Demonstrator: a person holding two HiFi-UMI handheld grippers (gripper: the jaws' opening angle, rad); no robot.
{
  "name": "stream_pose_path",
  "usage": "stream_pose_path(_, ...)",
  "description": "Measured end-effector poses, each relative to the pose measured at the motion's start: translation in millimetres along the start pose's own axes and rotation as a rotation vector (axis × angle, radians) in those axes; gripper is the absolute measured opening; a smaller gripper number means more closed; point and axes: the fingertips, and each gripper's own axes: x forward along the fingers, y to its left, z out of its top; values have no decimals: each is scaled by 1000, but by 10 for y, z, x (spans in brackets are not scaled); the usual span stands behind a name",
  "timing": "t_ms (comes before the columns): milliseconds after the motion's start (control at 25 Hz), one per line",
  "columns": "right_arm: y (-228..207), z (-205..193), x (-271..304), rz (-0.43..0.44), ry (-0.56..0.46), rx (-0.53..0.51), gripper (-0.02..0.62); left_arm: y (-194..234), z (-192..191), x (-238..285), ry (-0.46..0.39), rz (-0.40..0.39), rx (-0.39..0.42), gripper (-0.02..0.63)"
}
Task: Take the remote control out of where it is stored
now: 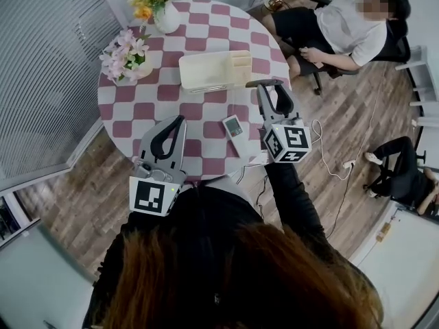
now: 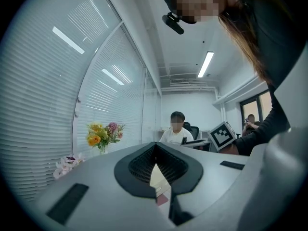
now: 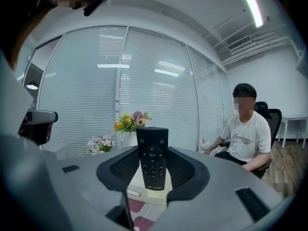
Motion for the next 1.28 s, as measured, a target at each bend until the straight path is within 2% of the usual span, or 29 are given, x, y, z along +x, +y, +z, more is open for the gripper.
stream_pose_path(240,220,-124,-296,36,50,-17,186,-18,4,-44,-11,-7,-5,9)
stream_pose_path(440,557,-445,-431,114,157,37,186,-47,26,-61,-25,-20,-4,9)
stream_pose_path(880,1158,-1450,-643,320,632,159,186,-77,32,-146,-31,-22,-16,9)
stream_pose_path(1280,1405,-2027,-772,403,991,181,186,1,27,-206,-34,-1,-32,9)
